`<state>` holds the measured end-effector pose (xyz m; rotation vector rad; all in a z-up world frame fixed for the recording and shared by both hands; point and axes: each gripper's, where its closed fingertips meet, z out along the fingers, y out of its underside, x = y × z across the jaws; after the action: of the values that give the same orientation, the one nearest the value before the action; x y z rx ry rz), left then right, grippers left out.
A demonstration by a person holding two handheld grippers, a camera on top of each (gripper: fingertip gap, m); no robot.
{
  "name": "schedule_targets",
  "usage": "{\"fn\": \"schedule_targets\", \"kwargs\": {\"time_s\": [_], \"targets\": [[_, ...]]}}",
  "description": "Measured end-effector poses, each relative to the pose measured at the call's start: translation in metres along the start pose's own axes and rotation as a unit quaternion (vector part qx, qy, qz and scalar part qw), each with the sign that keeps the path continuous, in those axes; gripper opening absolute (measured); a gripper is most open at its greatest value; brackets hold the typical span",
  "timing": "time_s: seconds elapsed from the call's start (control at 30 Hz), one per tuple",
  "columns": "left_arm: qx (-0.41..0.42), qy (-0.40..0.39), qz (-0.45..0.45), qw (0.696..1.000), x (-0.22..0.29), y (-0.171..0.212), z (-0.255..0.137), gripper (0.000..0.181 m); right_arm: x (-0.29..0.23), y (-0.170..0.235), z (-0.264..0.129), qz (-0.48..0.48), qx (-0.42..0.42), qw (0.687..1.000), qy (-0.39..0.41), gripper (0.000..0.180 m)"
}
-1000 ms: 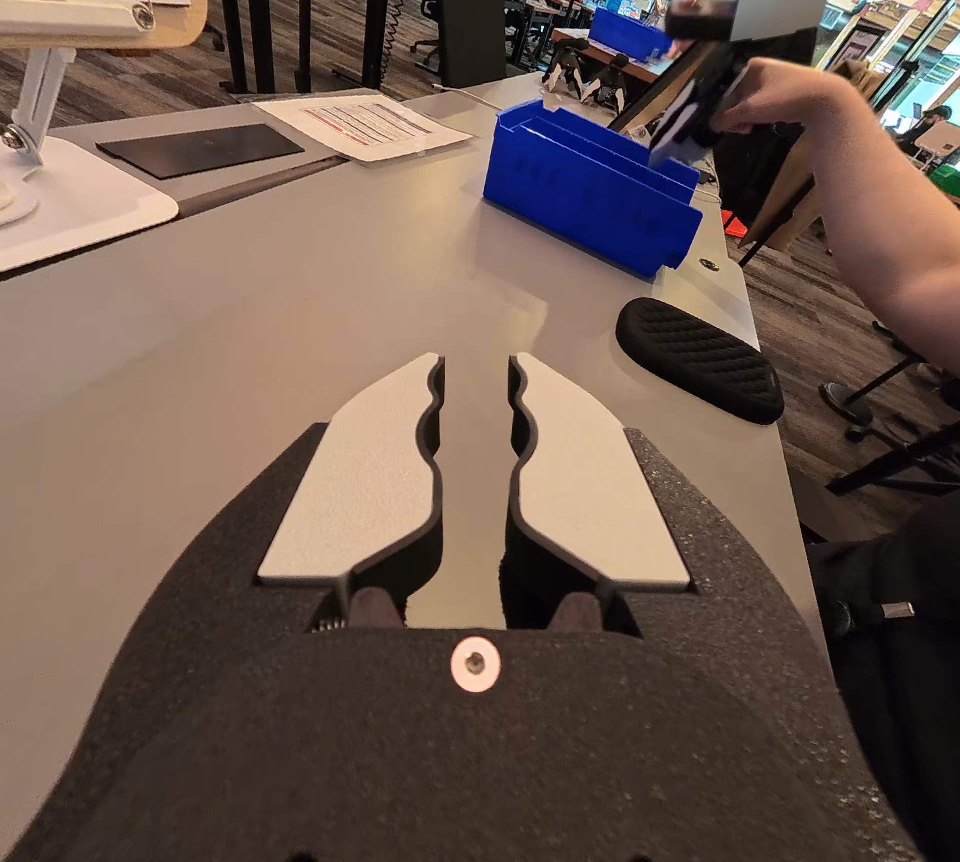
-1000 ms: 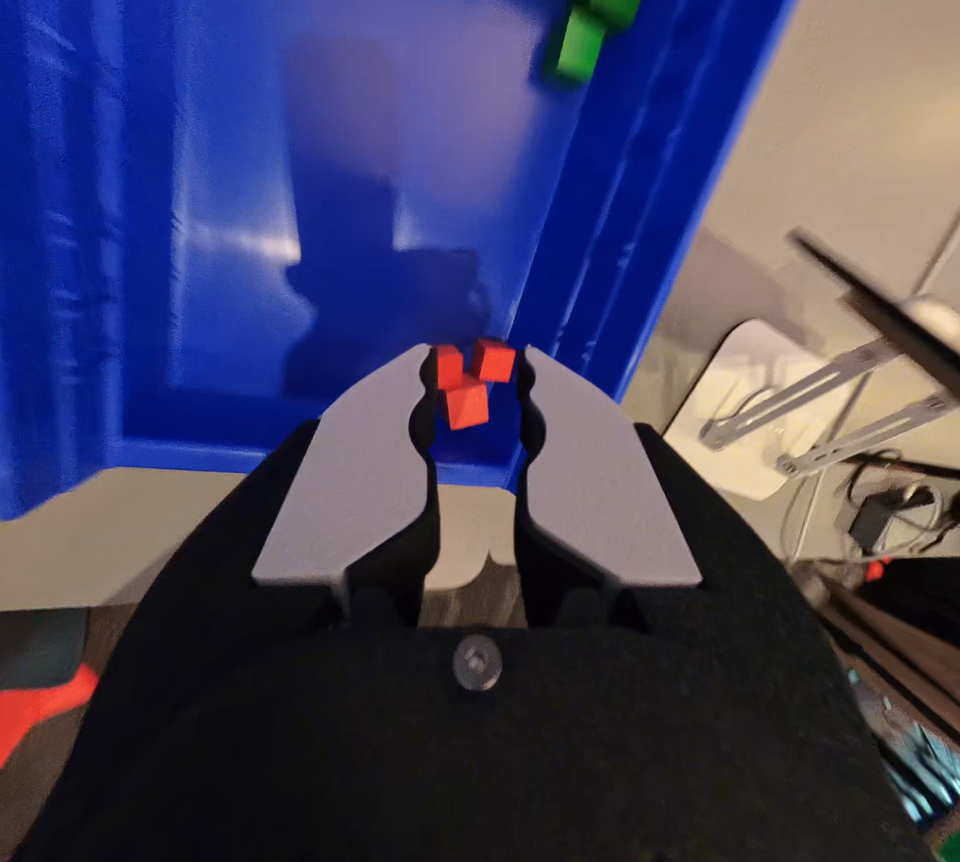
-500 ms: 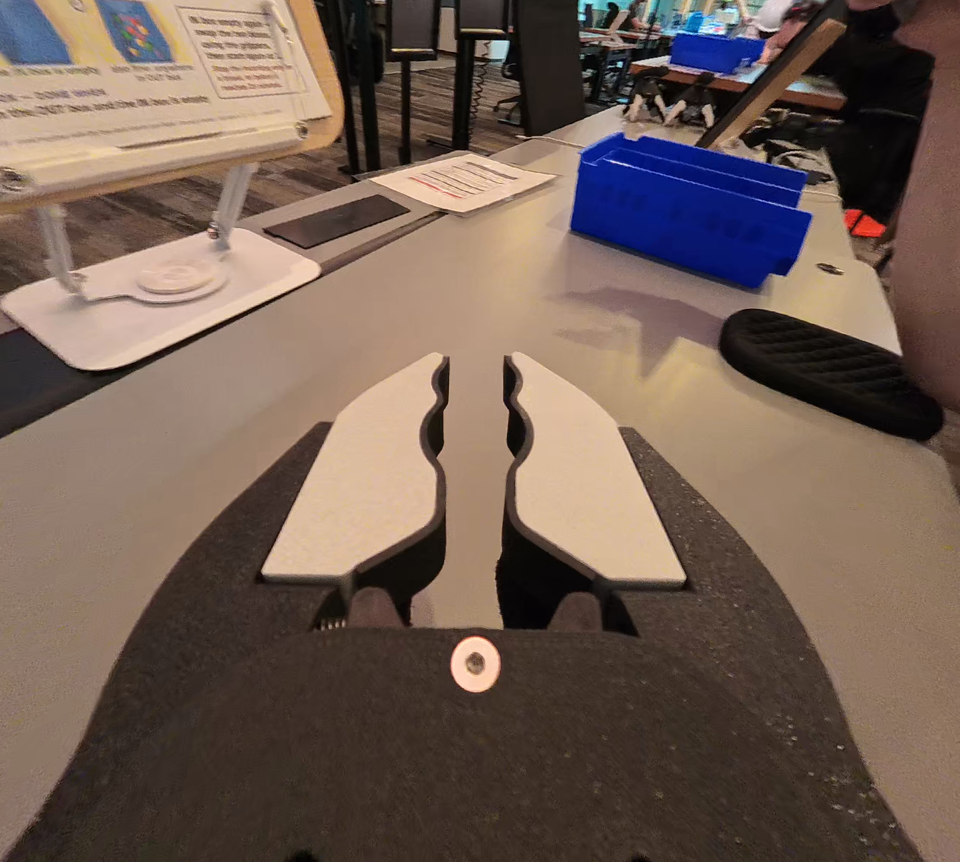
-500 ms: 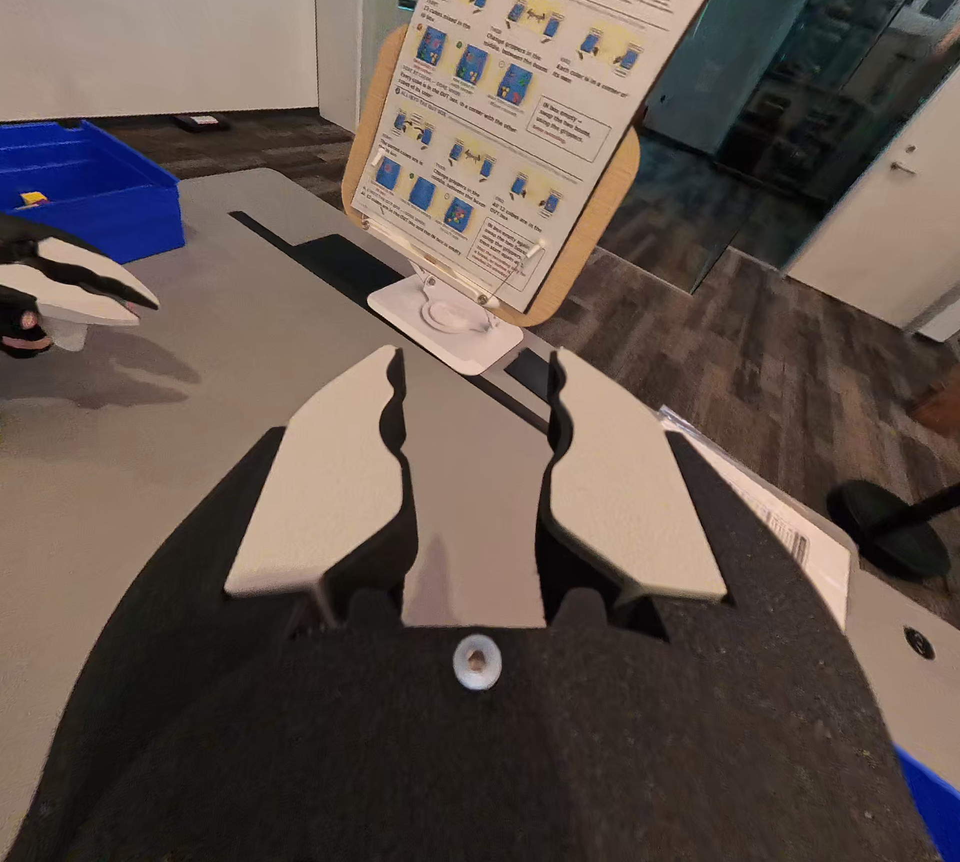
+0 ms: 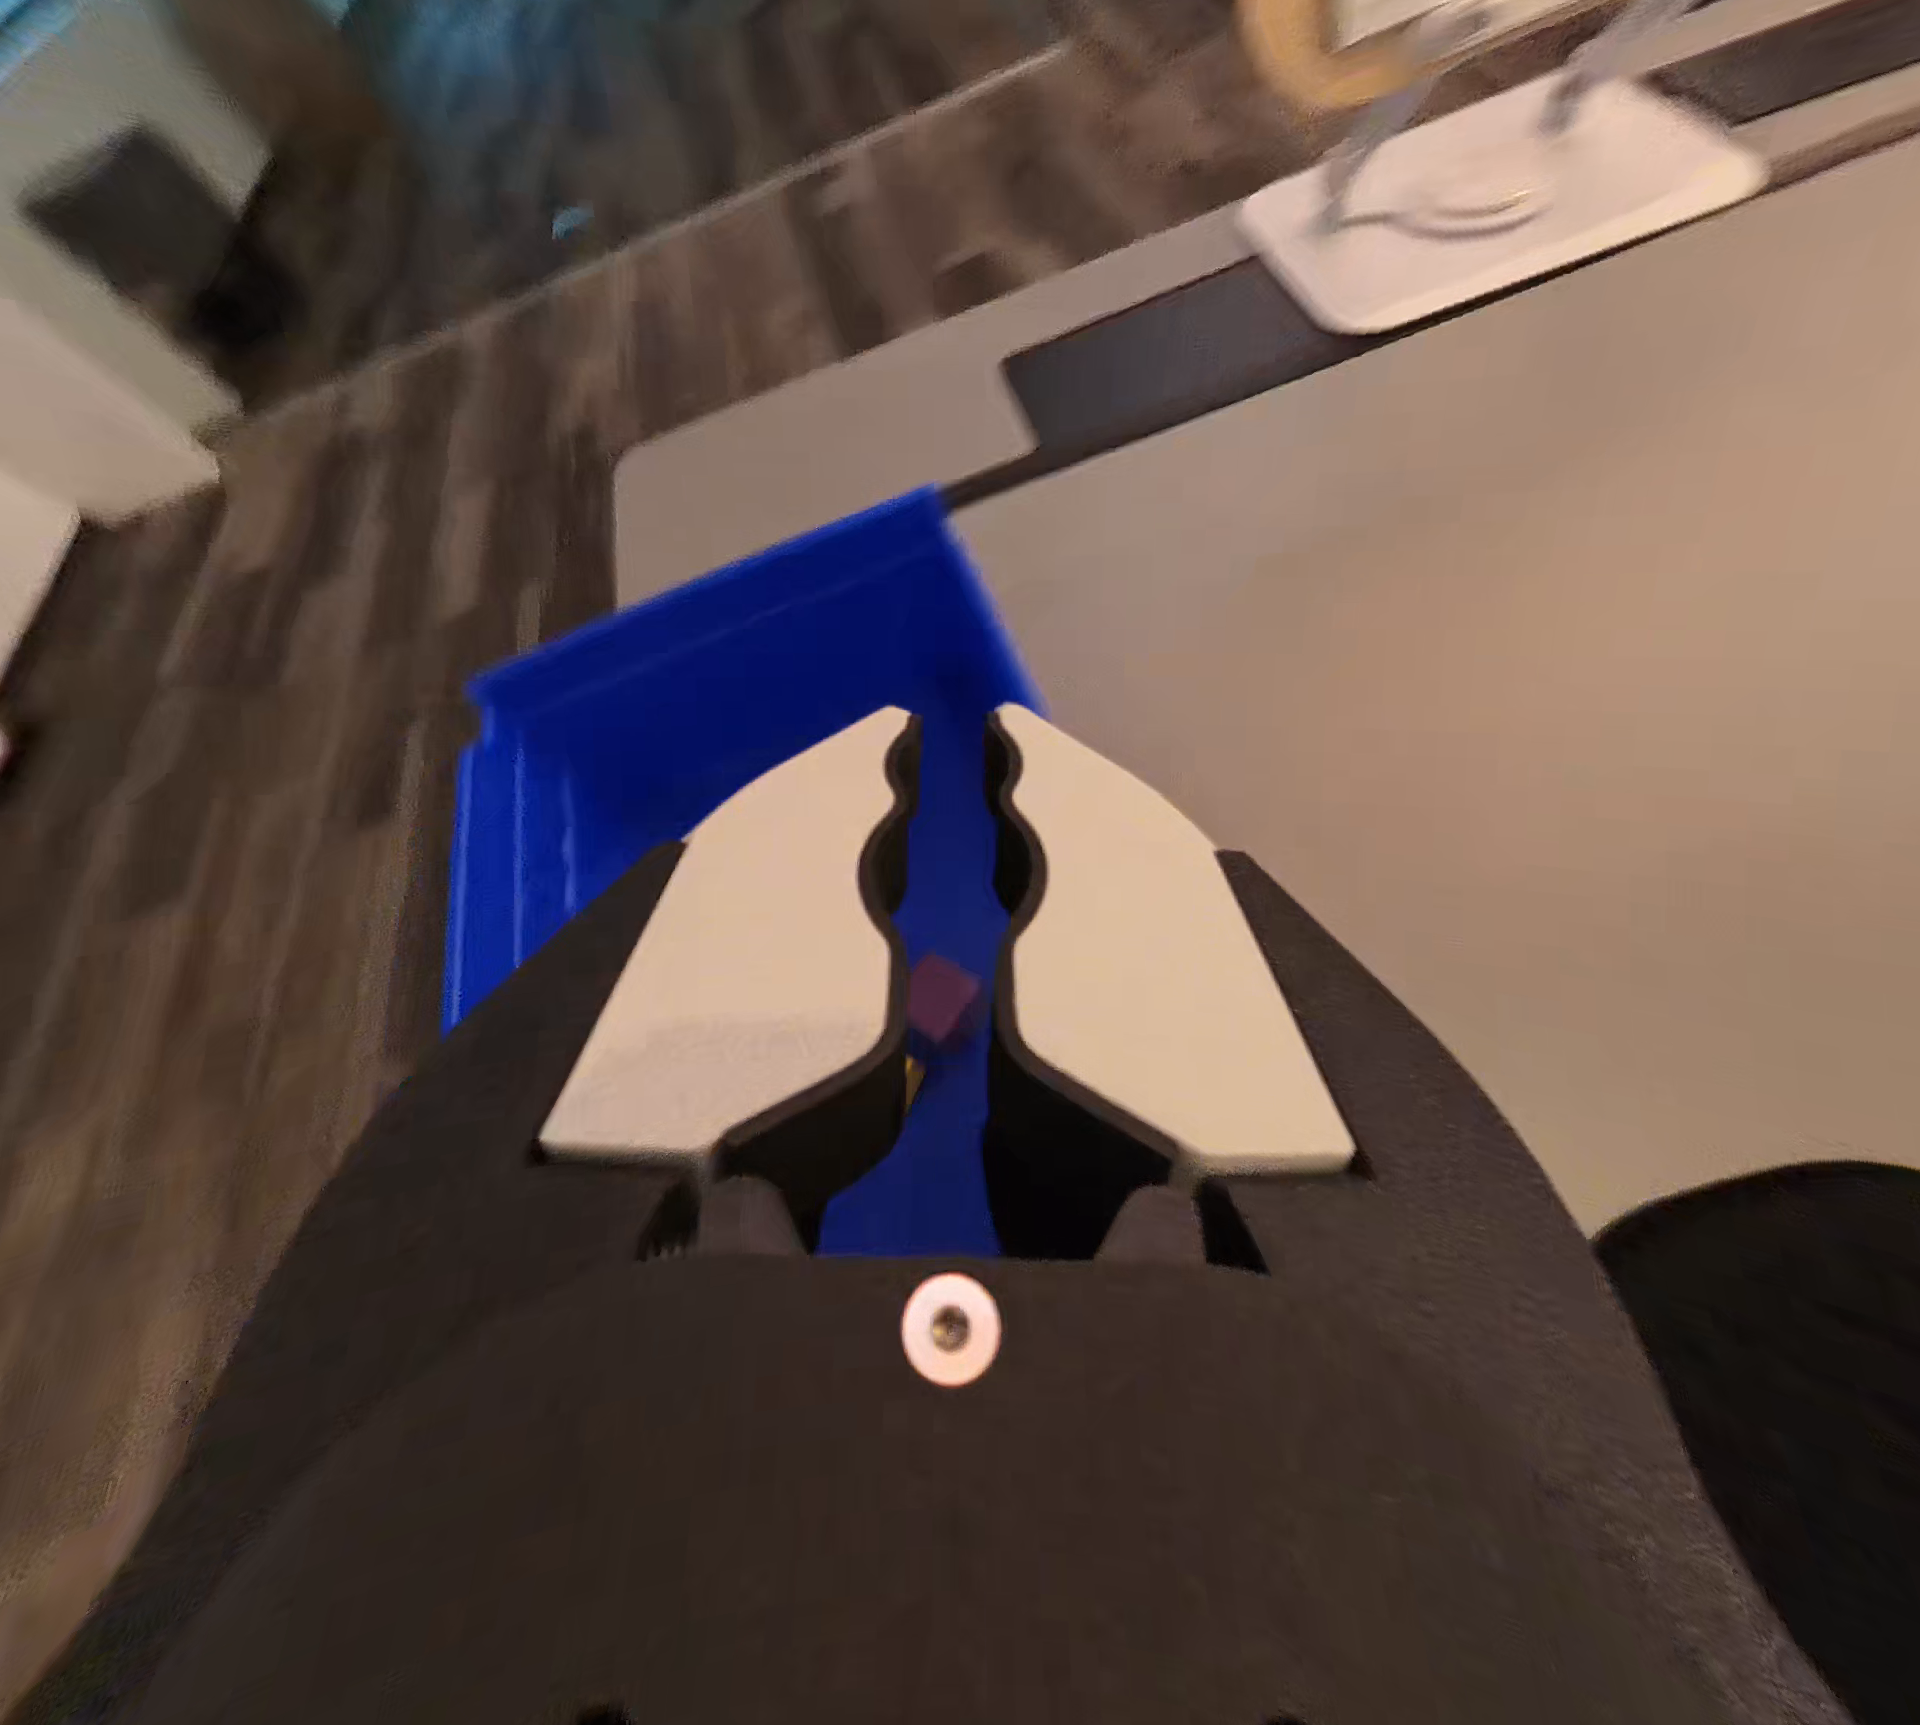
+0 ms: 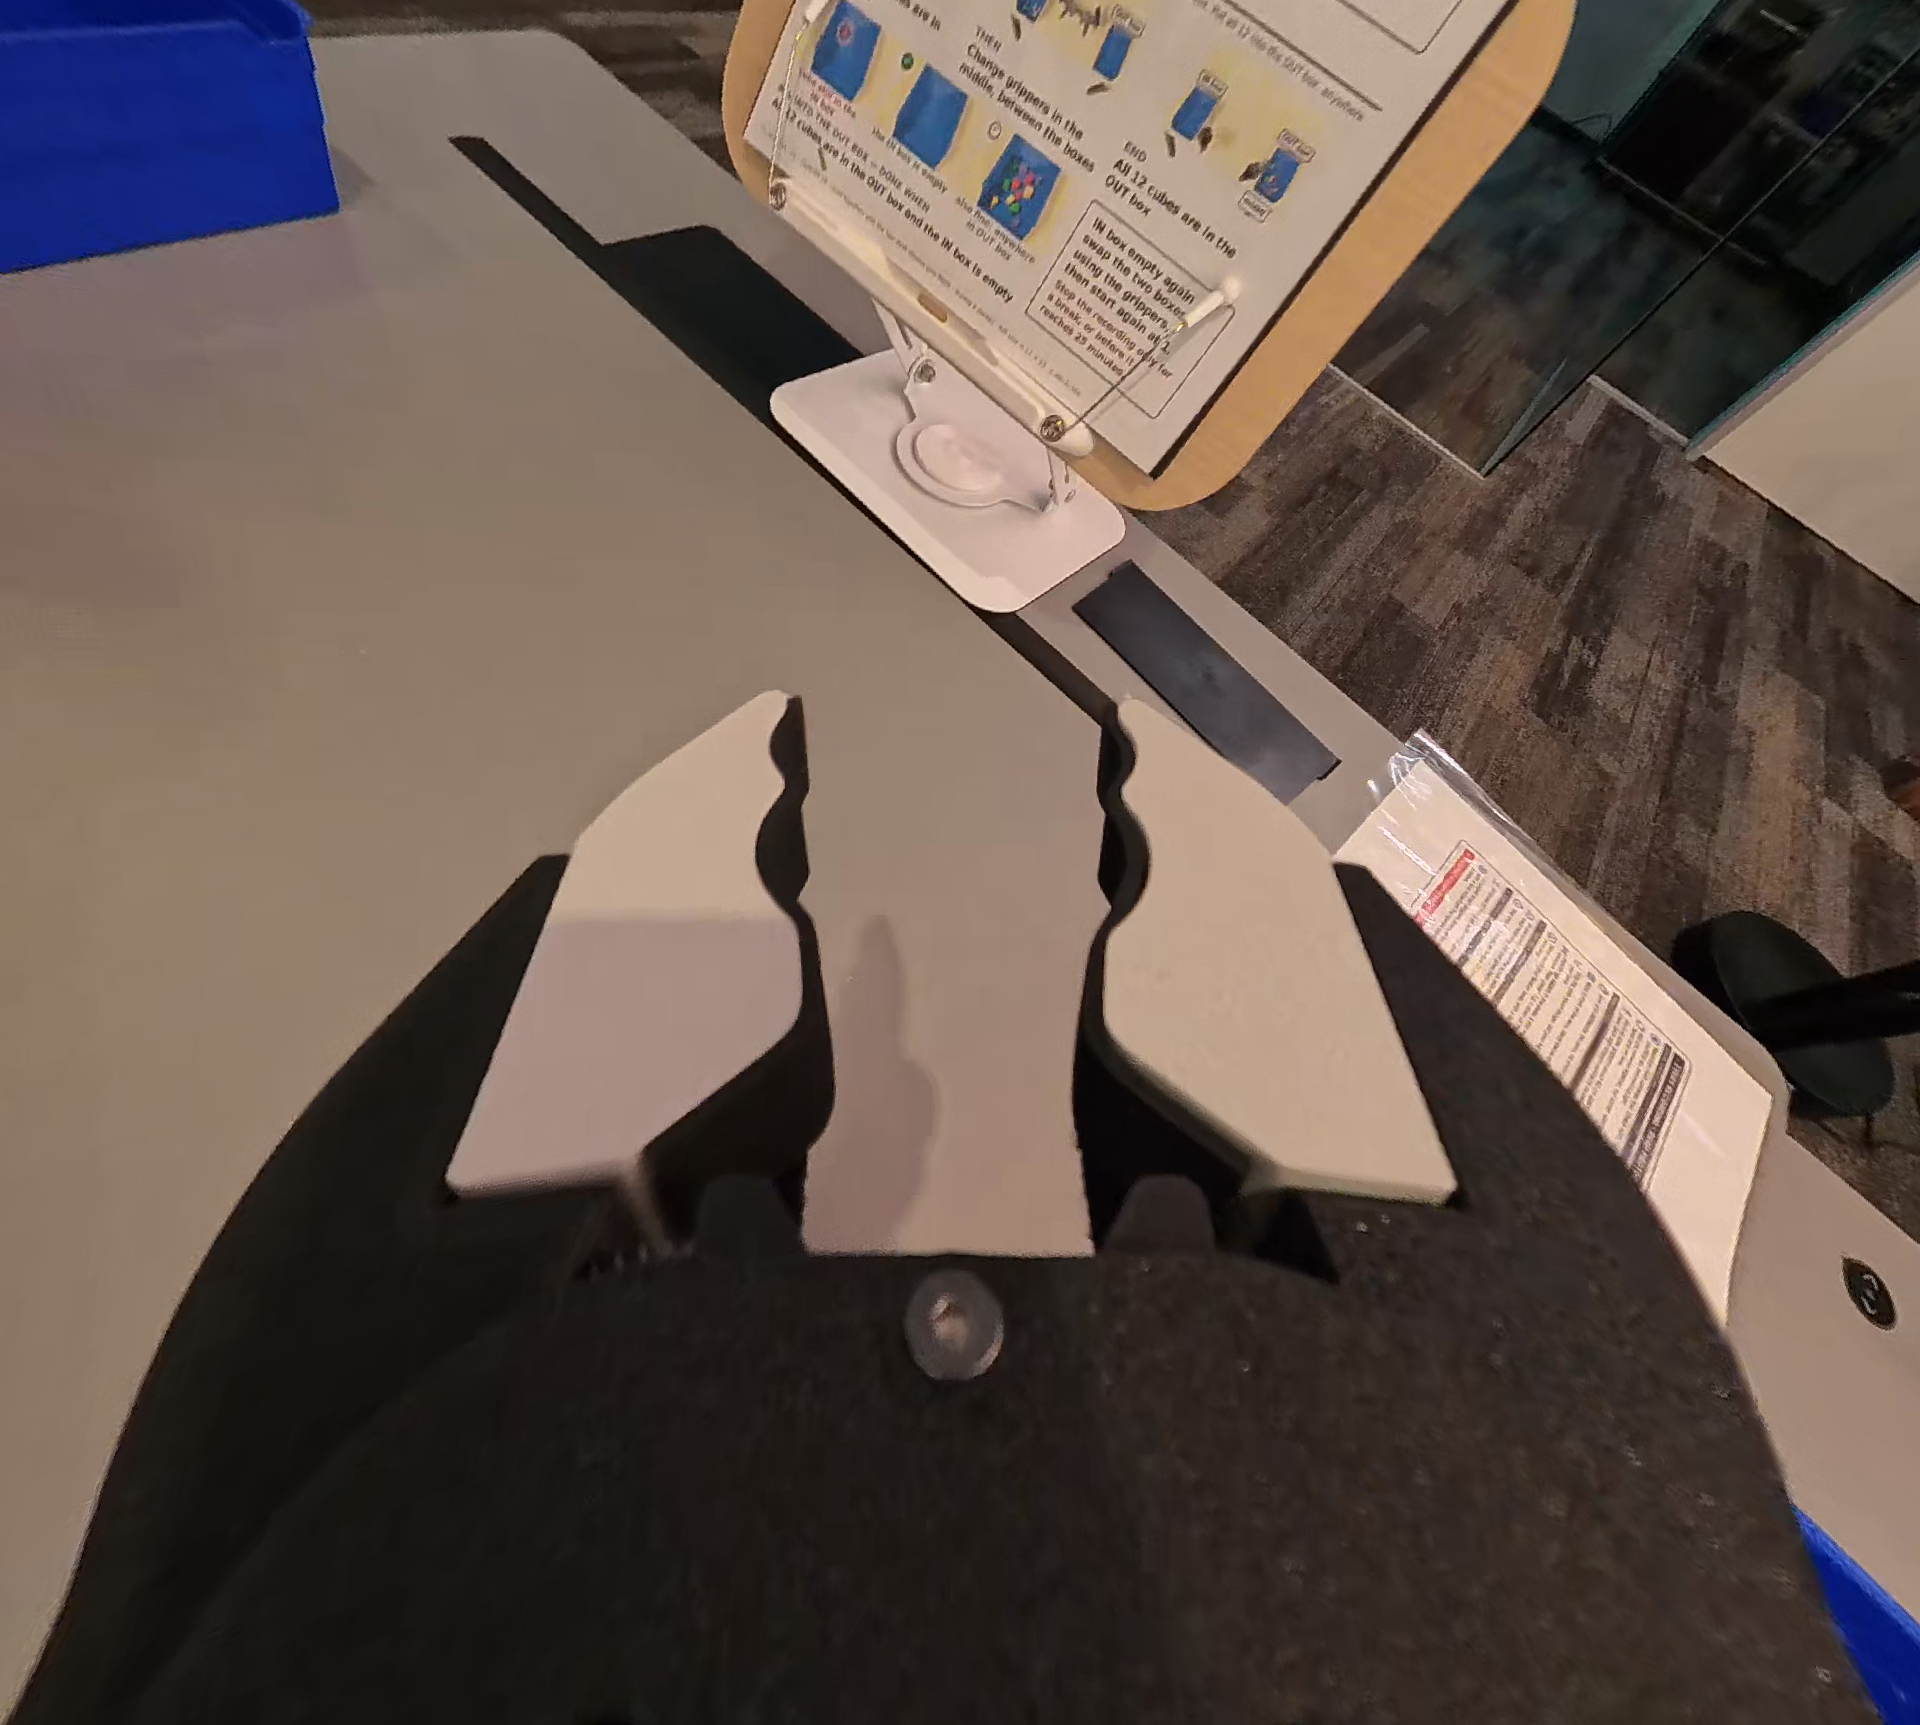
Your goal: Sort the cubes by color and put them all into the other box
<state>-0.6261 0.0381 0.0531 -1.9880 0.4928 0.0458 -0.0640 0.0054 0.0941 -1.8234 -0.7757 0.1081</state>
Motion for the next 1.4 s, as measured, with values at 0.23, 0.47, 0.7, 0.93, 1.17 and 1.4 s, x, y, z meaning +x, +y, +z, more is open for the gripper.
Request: {"fn": "schedule_targets", "kwargs": {"time_s": [0.23, 0.47, 0.7, 0.93, 1.17, 1.4], "targets": [[-0.139, -0.012, -0.155, 0.978, -0.060, 0.095, 0.060, 0.036, -0.005, 0.013, 0.010, -0.015, -0.034, 0.999, -0.009, 0.055], [-0.278, -0.102, -0.142, 0.945, -0.079, 0.153, 0.095, 0.037, 0.001, 0.018, 0.008, -0.007, -0.034, 0.999, -0.014, 0.055], [-0.330, -0.093, -0.157, 0.926, -0.076, 0.173, 0.114, 0.034, 0.008, 0.025, 0.004, 0.000, -0.039, 0.999, -0.012, 0.054], [-0.311, -0.105, -0.096, 0.940, -0.081, 0.162, 0.113, 0.028, 0.013, 0.032, 0.005, 0.008, -0.046, 0.999, -0.014, 0.054], [-0.125, -0.186, 0.095, 0.970, -0.052, 0.040, 0.074, 0.028, -0.002, 0.026, 0.017, -0.016, -0.051, 0.998, -0.028, 0.053], [-0.008, -0.175, 0.196, 0.965, 0.060, -0.056, 0.046, 0.027, -0.031, 0.034, 0.043, -0.056, -0.095, 0.992, -0.054, 0.053]]}}
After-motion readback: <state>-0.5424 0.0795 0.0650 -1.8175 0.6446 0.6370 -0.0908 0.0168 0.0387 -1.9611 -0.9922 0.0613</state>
